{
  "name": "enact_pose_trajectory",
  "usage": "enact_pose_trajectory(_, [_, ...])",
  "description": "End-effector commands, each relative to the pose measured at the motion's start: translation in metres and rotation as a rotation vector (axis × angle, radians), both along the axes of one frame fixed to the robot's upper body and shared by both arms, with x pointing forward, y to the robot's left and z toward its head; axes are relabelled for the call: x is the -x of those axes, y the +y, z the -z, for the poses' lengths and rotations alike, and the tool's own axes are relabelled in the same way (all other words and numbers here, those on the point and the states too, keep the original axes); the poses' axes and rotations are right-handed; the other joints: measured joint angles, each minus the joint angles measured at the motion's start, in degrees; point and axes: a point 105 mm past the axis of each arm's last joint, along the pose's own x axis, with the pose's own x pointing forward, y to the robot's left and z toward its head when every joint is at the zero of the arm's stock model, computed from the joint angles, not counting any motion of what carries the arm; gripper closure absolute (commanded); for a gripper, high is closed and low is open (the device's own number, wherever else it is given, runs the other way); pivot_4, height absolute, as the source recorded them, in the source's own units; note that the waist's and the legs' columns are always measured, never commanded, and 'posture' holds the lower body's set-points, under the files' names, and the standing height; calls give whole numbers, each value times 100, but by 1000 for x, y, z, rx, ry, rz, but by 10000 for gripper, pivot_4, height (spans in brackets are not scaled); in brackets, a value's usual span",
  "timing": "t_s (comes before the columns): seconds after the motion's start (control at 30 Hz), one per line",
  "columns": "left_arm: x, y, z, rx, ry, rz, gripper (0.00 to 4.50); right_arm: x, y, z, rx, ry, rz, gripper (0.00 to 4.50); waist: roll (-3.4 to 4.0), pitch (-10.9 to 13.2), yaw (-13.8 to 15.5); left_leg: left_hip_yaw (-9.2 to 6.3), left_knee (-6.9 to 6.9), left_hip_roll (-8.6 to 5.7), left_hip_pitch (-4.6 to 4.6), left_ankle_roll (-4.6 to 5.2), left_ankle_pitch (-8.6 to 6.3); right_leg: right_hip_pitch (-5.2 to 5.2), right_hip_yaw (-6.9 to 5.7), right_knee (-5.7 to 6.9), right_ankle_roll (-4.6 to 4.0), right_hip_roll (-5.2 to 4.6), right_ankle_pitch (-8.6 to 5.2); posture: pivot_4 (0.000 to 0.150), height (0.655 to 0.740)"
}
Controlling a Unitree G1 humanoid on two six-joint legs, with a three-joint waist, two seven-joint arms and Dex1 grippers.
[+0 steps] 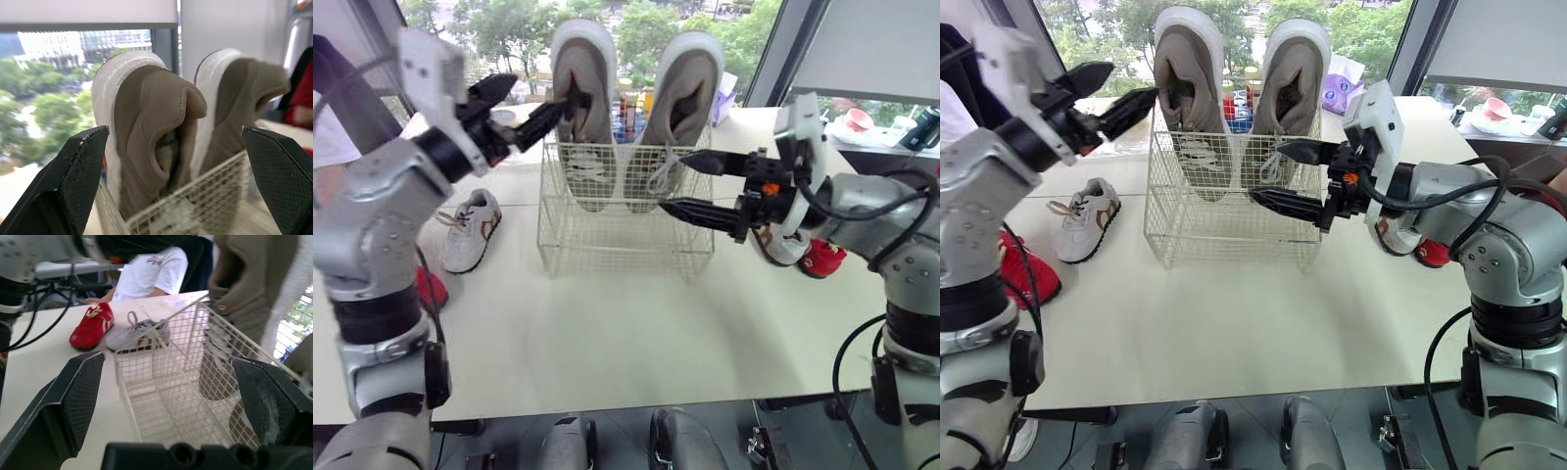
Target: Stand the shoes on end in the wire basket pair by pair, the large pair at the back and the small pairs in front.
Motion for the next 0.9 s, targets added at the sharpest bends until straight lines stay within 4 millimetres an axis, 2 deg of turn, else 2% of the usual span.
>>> enact_pose_trajectory(0.03, [26, 5, 28, -77, 104, 98, 599, -6, -41, -31, -143, -82, 136, 0, 2, -1, -5, 3, -1, 0, 2, -4, 2, 0, 2, 0, 0, 0, 0, 1500, 7400])
enact_pose_trajectory(0.1, [42, -9, 51, -100, 198, 209, 599, -12, -73, -34, -172, -84, 260, 0, 2, -1, 41, 6, -3, -1, 2, -16, 9, 2, 5, -3, 0, -2, -1, 1500, 7400])
enact_pose_trajectory(0.17, [57, -24, 65, -97, 258, 310, 599, -18, -105, -33, -197, -72, 397, 0, -2, -2, 99, -2, 2, -5, -2, -10, 5, 13, 3, -11, 0, -4, -1, 1500, 7400])
enact_pose_trajectory(0.2, [64, -34, 71, -90, 275, 358, 599, -19, -125, -22, -200, -41, 480, 0, -4, -3, 148, -2, 5, -7, -2, -1, 0, 16, 4, -12, -1, -4, -1, 1500, 7400])
enact_pose_trajectory(0.27, [74, -50, 81, -81, 301, 421, 599, -16, -151, -3, -198, 11, 592, 0, -3, -4, 185, -7, 5, -8, 14, 8, -6, 40, 5, -23, -2, -3, -2, 1500, 7400])
enact_pose_trajectory(0.33, [85, -64, 95, -110, 336, 471, 599, -12, -166, 20, -193, 55, 691, 0, 0, -8, 168, -13, -4, -9, 54, 18, -13, 85, 2, -42, -2, -1, -4, 1500, 7400])
enact_pose_trajectory(0.47, [100, -83, 112, -109, 389, 552, 599, -5, -184, 49, -182, 81, 848, 0, 45, -22, 86, -1, -7, -5, 73, 20, -15, 92, 19, -35, -2, 9, -4, 1500, 7400])
enact_pose_trajectory(0.53, [105, -91, 117, -91, 408, 586, 599, -1, -187, 58, -214, 98, 881, 0, 58, -30, 71, -4, -8, -5, 77, 15, -12, 89, 20, -25, -3, 13, -5, 1500, 7400])
enact_pose_trajectory(0.63, [105, -100, 126, -91, 427, 592, 599, 6, -183, 85, -146, 140, 945, 0, 68, -36, 45, -10, -8, -5, 82, 14, -11, 92, 19, -18, -20, 16, -17, 1500, 7400])
enact_pose_trajectory(0.7, [105, -104, 130, -88, 436, 603, 599, 8, -183, 95, -142, 157, 974, 0, 69, -36, 21, -11, -8, -6, 81, 14, -11, 91, 20, -18, -21, 15, -18, 1500, 7400])
enact_pose_trajectory(0.9, [109, -108, 138, -102, 464, 639, 599, 5, -173, 138, -132, 240, 1005, 0, 70, -37, 7, -9, -11, -7, 80, 15, -12, 89, 22, -20, -23, 17, -21, 1500, 7400])
